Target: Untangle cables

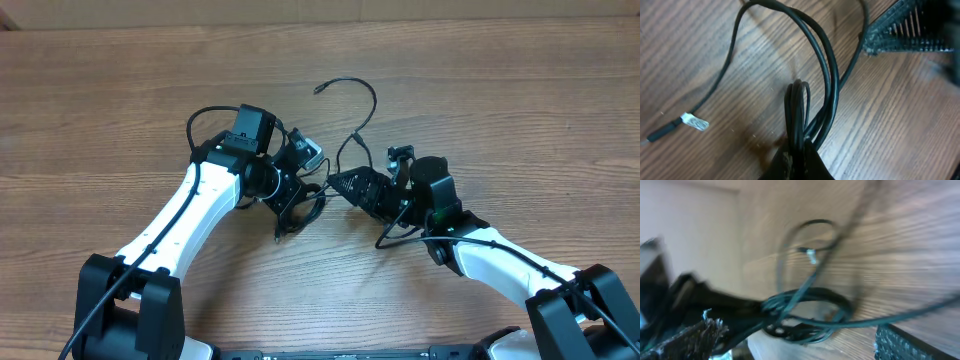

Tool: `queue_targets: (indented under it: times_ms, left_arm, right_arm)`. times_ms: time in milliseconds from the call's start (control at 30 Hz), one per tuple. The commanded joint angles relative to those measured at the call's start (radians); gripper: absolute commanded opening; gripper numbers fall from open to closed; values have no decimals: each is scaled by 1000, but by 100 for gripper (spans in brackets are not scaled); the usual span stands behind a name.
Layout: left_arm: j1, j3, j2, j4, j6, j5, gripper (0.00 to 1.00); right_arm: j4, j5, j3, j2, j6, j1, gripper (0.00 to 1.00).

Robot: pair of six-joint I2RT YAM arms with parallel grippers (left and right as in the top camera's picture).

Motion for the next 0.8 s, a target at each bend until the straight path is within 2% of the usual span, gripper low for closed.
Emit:
queue_targets:
  times_ms: [0, 200, 300, 400, 467, 600, 700, 767]
  left_arm:
    - [3, 23, -2, -3, -60, 14, 4]
    - [3, 23, -21, -1, -95, 103, 4]
    - [8, 23, -23, 24, -308, 24, 4]
    - [27, 24, -23, 36, -591, -113, 4]
    - [47, 24, -23, 38, -728, -155, 4]
    - [90, 24, -23, 47, -948, -150, 4]
    - [105, 24, -23, 47, -1079, -135, 4]
    - [106, 24, -23, 47, -1125, -115, 4]
  right_arm:
    - [-55, 161, 12, 2, 174, 6, 100]
    - [18, 183, 12, 3, 189, 47, 99]
    - [15, 173, 12, 3, 156, 78, 100]
    - [11, 144, 12, 3, -26, 107, 100]
    - [8, 108, 12, 2, -114, 124, 100]
    - [20, -5, 12, 2, -273, 172, 100]
    - [19, -8, 12, 2, -426, 225, 100]
    - [19, 35, 12, 2, -529, 257, 98]
